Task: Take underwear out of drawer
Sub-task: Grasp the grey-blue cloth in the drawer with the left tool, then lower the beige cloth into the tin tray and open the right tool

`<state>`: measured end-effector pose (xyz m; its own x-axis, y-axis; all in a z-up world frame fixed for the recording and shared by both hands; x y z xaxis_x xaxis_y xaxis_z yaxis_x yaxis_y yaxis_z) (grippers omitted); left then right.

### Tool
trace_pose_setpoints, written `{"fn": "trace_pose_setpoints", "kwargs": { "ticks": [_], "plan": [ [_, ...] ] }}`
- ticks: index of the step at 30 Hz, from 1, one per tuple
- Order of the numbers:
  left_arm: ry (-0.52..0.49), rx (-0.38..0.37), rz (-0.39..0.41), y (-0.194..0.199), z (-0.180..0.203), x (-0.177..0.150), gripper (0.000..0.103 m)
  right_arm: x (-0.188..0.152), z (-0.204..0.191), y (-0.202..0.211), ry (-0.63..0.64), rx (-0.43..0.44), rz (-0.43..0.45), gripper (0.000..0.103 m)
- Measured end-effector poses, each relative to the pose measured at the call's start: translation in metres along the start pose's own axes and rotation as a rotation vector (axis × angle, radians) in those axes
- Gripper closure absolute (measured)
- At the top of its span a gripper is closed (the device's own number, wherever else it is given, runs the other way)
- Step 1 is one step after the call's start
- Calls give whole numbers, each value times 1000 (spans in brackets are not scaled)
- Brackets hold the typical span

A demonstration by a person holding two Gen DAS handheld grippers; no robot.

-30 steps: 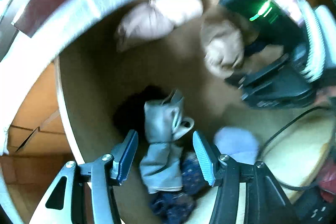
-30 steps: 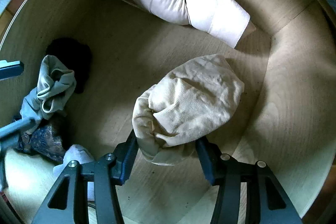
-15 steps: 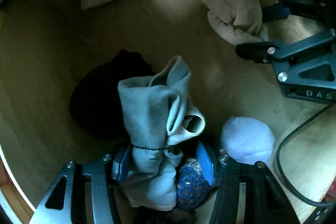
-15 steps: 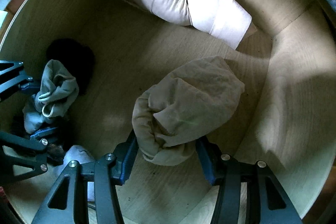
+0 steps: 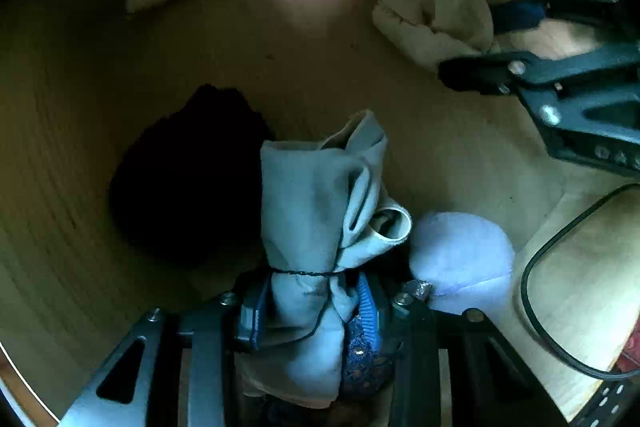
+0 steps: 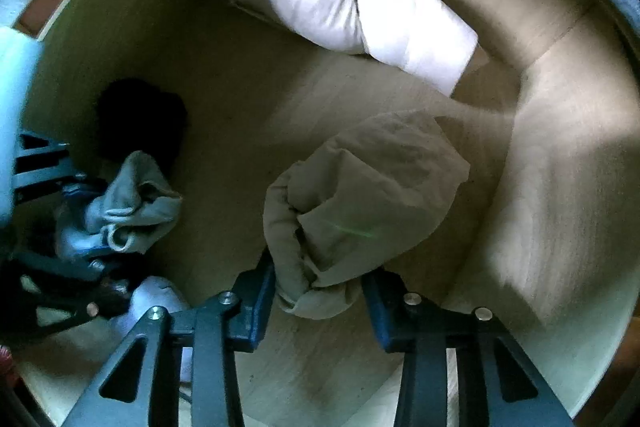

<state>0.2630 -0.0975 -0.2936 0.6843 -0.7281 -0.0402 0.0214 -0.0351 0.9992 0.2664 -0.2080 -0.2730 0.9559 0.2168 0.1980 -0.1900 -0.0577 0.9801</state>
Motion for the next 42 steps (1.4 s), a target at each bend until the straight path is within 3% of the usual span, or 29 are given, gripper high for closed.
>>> {"fn": "trace_pose_setpoints", "kwargs": {
  "ticks": [6, 8, 9, 18, 23, 29, 33, 38, 42],
  "plan": [
    [-2, -5, -1, -4, -6, -1, 67, -4, -3, 27, -25, 107, 48, 65],
    [-3, 1, -1, 13, 31, -7, 67, -7, -1, 39, -33, 117, 66, 65],
    [-9, 8, -3, 12, 31, -7, 66, -8, 0, 45, -37, 121, 79, 65],
    [-18, 18, -5, 22, 42, -4, 66, -18, -4, 146, -29, 257, 207, 65],
    [-18, 18, -5, 16, 43, -4, 65, 6, -1, 228, -10, 332, 338, 65],
    [-15, 15, -4, 5, 41, -5, 65, 75, 27, 299, -23, 240, 462, 65],
    [-9, 4, -2, 10, 40, -5, 65, 128, 54, 306, -103, 193, 454, 65],
    [-2, -11, 0, 11, 38, -5, 65, 178, 81, 273, -195, 148, 351, 65],
    [-2, -12, 0, 11, 37, -6, 65, 197, 81, 236, -209, 104, 262, 65]
  ]
}}
Point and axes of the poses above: each gripper's, at about its wrist camera, not at the fingertips, and y roughly against the way its jaws point, z to its right, x to its top, the point moved 9 cm from there along -y, roughly the way its jaws point, and after that the axes turned 3 degrees about -z, right-handed, at the moved point
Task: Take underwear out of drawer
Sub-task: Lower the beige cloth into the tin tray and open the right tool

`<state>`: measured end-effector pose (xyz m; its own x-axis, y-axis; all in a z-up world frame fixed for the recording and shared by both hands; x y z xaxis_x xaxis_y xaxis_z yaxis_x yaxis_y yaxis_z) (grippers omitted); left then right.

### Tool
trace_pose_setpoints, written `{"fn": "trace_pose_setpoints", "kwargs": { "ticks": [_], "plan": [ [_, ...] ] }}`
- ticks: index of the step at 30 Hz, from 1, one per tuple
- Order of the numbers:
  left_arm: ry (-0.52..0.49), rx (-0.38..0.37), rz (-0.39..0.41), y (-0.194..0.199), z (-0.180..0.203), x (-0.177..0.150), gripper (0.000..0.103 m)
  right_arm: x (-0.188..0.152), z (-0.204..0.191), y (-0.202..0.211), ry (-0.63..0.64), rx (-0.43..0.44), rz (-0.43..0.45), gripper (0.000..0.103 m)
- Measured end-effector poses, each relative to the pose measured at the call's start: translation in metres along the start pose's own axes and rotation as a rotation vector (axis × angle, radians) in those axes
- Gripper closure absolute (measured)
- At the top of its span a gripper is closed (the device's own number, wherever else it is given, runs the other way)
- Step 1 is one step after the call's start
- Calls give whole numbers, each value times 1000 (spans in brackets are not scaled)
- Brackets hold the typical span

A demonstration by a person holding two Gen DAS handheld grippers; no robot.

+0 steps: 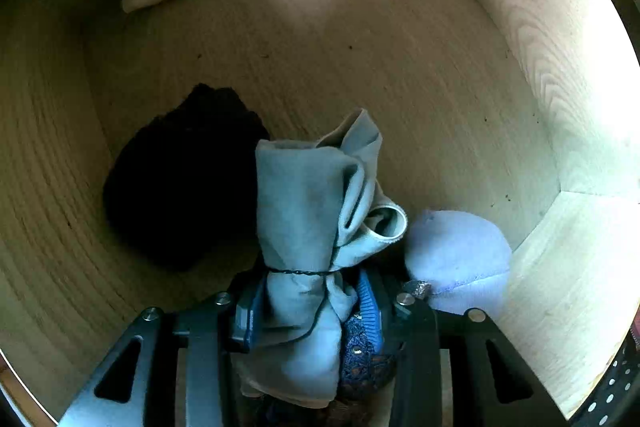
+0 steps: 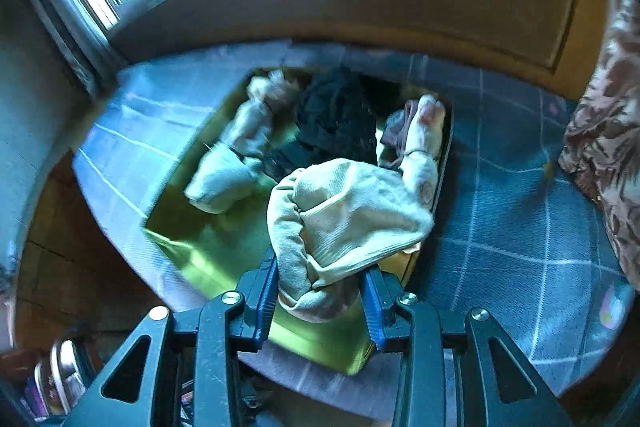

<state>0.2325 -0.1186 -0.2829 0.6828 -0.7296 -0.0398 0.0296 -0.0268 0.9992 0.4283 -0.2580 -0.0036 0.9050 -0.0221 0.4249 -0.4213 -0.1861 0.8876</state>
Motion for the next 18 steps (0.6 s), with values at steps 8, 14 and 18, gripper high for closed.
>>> {"fn": "trace_pose_setpoints", "kwargs": {
  "ticks": [8, 14, 18],
  "plan": [
    [1, 1, 0, 0, 1, 0, 65, -25, -7, -39, 39, -54, -110, 65],
    [-5, 6, -2, 4, -2, 0, 64, -34, 11, -55, 46, -144, -152, 64],
    [2, 0, -1, 9, -4, 1, 64, -44, 11, -61, 63, -122, -179, 59]
  ]
}}
Point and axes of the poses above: each gripper's, at about its wrist camera, not at the fingertips, and y roughly against the way its jaws point, z to its right, x to its top, the point moved 9 cm from there along -y, roughly the way its jaws point, and after that the axes turned 3 degrees about -z, right-handed, at the moved point
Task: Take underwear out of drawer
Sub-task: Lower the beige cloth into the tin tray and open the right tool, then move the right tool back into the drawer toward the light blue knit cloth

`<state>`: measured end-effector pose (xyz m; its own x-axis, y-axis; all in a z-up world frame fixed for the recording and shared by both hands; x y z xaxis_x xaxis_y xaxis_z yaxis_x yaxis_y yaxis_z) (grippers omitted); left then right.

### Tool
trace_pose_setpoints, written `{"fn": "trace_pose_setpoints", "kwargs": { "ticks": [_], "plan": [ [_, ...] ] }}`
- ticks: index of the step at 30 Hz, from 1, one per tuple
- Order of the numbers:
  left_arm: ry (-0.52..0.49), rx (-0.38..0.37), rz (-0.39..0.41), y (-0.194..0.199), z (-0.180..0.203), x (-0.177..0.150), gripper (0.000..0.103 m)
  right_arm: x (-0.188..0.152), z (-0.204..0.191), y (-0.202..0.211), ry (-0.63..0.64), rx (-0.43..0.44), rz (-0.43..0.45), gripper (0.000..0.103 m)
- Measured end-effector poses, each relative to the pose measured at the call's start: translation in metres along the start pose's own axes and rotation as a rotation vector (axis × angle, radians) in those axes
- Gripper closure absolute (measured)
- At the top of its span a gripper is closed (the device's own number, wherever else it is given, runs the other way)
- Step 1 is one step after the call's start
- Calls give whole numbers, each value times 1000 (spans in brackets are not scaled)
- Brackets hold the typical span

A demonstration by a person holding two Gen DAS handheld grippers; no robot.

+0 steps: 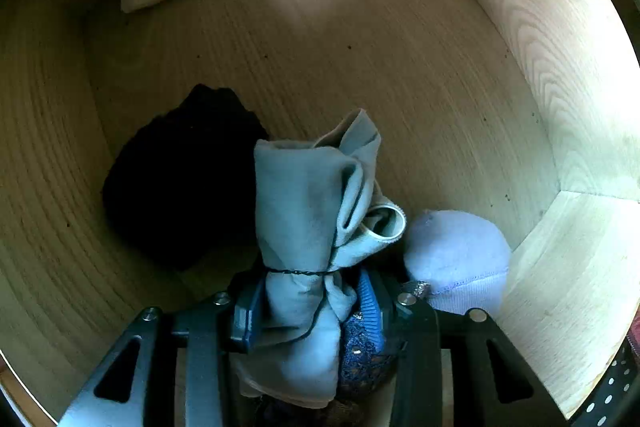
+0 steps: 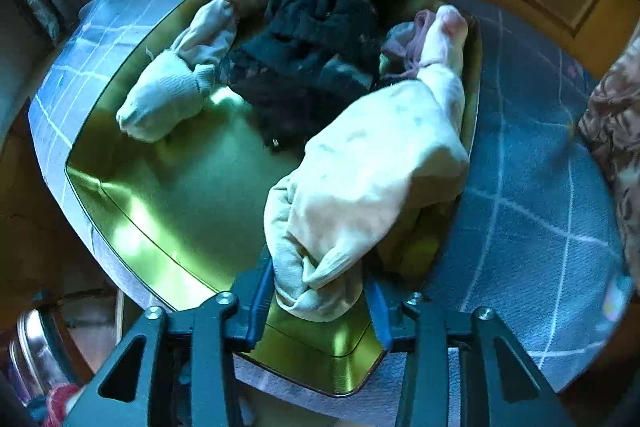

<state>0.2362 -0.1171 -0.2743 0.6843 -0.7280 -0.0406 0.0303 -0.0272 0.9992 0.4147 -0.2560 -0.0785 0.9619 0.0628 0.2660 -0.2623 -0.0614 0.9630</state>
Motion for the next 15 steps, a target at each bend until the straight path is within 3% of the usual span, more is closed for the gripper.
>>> {"fn": "trace_pose_setpoints", "kwargs": {
  "ticks": [2, 5, 11, 15],
  "plan": [
    [1, -2, 0, -2, -1, -1, 62, -2, 0, 8, 3, 1, 23, 55],
    [-4, -6, -2, -3, 0, -1, 61, -6, 0, 35, 0, 40, 108, 50],
    [-12, 7, -5, -3, 2, 0, 60, -26, 5, 85, -2, 34, 281, 38],
    [0, -3, -3, -1, 3, 1, 59, -55, -3, 113, -10, 126, 410, 26]
  ]
}}
Point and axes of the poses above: each gripper's, at about its wrist camera, not at the fingertips, and y roughly against the way its jaws point, z to its right, x to its top, the point moved 9 cm from there along -y, roughly the way its jaws point, and after that the axes turned 3 degrees about -z, right-handed, at the moved point
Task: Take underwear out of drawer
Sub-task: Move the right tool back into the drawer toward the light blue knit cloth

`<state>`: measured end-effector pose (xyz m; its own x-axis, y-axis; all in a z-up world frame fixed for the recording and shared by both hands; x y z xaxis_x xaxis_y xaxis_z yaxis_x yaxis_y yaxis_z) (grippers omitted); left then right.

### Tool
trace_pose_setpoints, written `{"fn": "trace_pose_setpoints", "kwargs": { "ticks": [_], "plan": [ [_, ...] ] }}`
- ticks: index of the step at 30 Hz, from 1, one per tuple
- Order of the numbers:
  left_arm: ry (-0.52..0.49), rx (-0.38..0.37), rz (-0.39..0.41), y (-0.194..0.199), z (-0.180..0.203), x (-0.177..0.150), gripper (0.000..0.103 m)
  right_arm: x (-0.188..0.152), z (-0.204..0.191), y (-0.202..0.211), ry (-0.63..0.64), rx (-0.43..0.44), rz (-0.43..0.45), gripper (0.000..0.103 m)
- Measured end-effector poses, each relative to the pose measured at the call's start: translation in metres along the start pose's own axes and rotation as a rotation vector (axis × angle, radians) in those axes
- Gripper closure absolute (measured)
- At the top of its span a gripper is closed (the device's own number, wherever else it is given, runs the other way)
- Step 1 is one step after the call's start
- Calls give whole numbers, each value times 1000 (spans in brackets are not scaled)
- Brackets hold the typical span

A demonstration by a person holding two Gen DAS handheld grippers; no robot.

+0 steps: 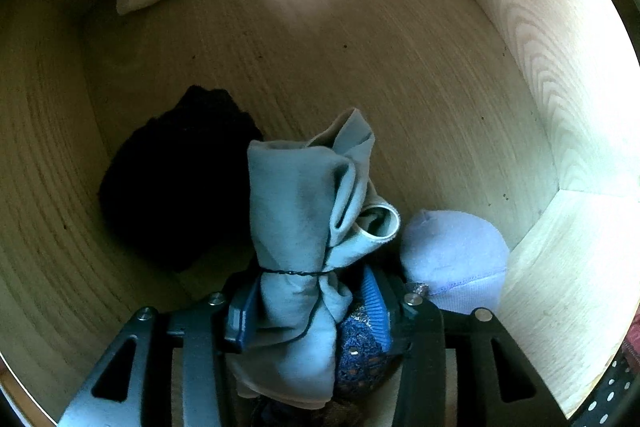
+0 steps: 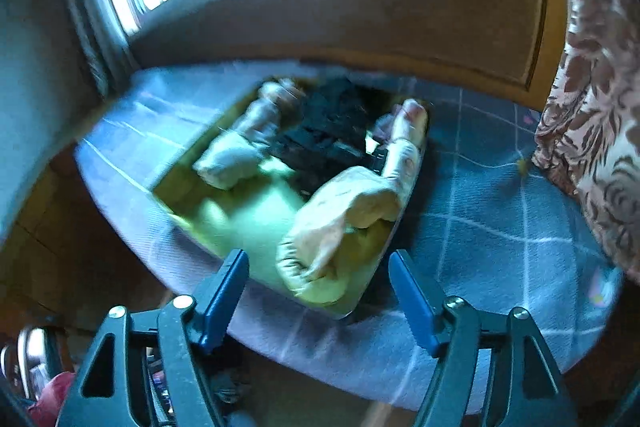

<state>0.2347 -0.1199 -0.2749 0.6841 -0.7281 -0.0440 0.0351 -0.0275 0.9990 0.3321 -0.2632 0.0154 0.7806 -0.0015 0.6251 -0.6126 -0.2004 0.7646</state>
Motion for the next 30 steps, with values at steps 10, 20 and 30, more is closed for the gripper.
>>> {"fn": "trace_pose_setpoints", "kwargs": {
  "ticks": [10, 20, 30],
  "plan": [
    [9, -17, 4, -1, -5, -2, 58, -86, -48, 17, 81, 78, 92, 11],
    [8, -20, 4, 0, -8, -2, 57, -178, -49, -67, 20, 119, -129, 9],
    [9, -25, 4, 0, -6, -2, 55, -191, -28, -128, 75, -184, -195, 14]
  ]
}}
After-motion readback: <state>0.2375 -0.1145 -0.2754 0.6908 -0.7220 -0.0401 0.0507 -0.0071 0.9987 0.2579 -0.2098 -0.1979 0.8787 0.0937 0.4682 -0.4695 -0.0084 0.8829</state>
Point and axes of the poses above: each gripper's, at about its wrist camera, not at the fingertips, and y roughly against the way its jaws point, z to its right, x to its top, the point moved 9 cm from there along -y, roughly the way its jaws point, and after that the axes turned 3 degrees about -z, right-handed, at the moved point
